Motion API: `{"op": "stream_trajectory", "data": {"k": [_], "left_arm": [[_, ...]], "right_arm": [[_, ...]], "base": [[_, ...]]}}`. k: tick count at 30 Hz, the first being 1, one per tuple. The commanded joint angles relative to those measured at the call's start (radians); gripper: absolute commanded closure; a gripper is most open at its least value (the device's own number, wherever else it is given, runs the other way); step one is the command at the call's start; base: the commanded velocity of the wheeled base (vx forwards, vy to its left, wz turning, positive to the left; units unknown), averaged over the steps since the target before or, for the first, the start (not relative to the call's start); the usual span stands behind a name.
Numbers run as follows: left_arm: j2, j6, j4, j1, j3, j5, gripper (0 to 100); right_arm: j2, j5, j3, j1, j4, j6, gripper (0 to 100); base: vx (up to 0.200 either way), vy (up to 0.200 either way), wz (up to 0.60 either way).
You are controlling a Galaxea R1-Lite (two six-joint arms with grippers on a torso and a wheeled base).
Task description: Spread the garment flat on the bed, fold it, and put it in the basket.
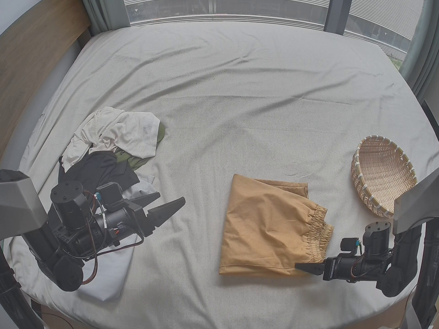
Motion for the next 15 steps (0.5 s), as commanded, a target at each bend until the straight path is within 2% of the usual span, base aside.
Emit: {"op": "stream_trajectory", "data": {"k": [1,15], "left_arm": [[0.0,-0.001,0.0,-0.003,0.0,-0.001,0],[0.0,-0.001,0.0,-0.008,0.003,-0.001,0]], "right_arm": [[0.004,0.004,-0.03,0.017,0.0,0.0,0],[0.004,0.004,-0.074,0.069,-0.002,0.002,0]], "base": [[0.0,0.0,0.0],[0.0,0.0,0.0]]}}
